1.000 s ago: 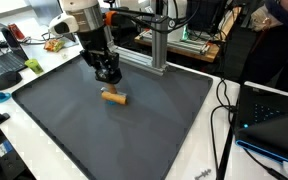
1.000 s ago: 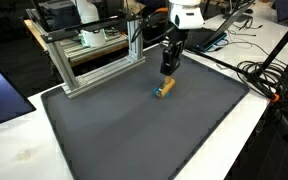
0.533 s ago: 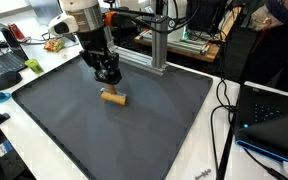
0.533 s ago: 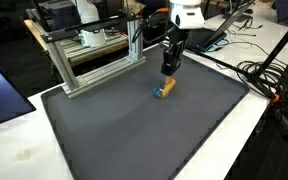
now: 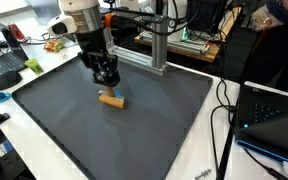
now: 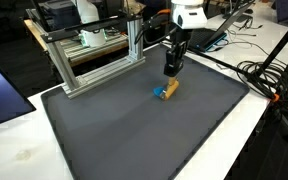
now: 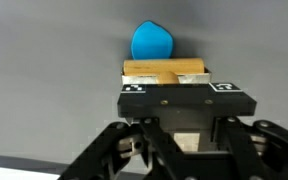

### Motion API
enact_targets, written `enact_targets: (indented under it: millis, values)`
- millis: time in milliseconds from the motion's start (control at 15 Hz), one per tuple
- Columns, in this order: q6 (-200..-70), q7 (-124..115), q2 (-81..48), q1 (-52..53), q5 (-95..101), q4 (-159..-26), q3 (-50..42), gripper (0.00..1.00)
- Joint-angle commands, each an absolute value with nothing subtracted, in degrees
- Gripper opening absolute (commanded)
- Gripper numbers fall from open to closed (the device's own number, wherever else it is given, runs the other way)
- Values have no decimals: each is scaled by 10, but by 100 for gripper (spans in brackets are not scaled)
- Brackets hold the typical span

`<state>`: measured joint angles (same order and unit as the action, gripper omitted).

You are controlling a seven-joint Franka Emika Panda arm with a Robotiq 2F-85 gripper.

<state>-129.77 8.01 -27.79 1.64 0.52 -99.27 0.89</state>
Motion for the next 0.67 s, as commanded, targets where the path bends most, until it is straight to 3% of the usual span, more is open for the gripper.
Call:
enact_targets:
  millis: [0, 600]
  values:
    - [-1303, 67, -307, 17, 9, -978, 14, 22]
    - [-1208, 73, -308, 17, 12, -963, 15, 22]
